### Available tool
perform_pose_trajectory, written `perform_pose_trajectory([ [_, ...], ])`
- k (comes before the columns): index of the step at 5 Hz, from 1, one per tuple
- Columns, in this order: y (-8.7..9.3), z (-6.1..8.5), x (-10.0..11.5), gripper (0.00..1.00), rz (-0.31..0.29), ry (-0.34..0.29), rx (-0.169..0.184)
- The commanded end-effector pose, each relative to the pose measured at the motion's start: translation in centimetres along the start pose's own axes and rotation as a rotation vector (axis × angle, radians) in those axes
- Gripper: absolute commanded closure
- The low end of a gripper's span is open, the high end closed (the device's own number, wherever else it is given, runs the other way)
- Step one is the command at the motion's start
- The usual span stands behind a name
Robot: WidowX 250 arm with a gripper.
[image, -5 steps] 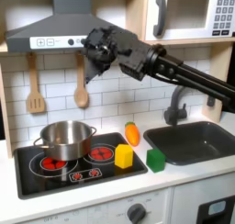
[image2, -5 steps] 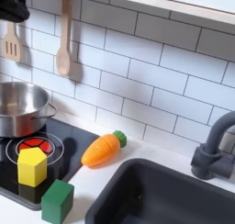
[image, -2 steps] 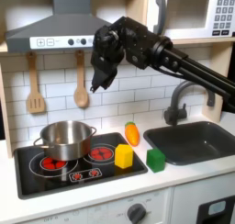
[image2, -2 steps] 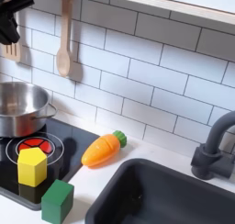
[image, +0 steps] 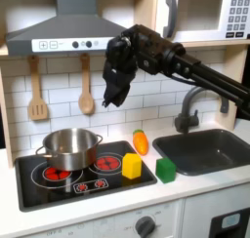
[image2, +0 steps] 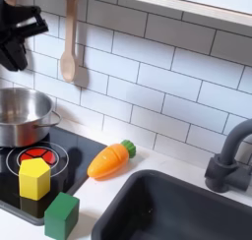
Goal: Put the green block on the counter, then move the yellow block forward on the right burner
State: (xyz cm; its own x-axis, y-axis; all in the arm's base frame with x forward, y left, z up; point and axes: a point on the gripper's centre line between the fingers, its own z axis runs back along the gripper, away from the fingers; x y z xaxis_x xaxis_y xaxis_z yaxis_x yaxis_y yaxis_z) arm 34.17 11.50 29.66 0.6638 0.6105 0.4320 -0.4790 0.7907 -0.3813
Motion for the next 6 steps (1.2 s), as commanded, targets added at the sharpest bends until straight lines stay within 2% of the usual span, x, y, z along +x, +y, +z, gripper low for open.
perform_pose_trajectory([
  [1,-0.4,-2.0,-1.7,1.0,-0.049,0.064,0.045],
  [2,-0.2,-1.0,-3.3,1.0,-0.062,0.126,0.085],
  [3,0.3,-0.7,-4.3,1.0,-0.079,0.171,0.099],
  [5,1.8,0.7,-6.2,1.0,-0.168,0.205,0.103],
  [6,3.2,1.7,-7.4,1.0,-0.197,0.226,0.11],
])
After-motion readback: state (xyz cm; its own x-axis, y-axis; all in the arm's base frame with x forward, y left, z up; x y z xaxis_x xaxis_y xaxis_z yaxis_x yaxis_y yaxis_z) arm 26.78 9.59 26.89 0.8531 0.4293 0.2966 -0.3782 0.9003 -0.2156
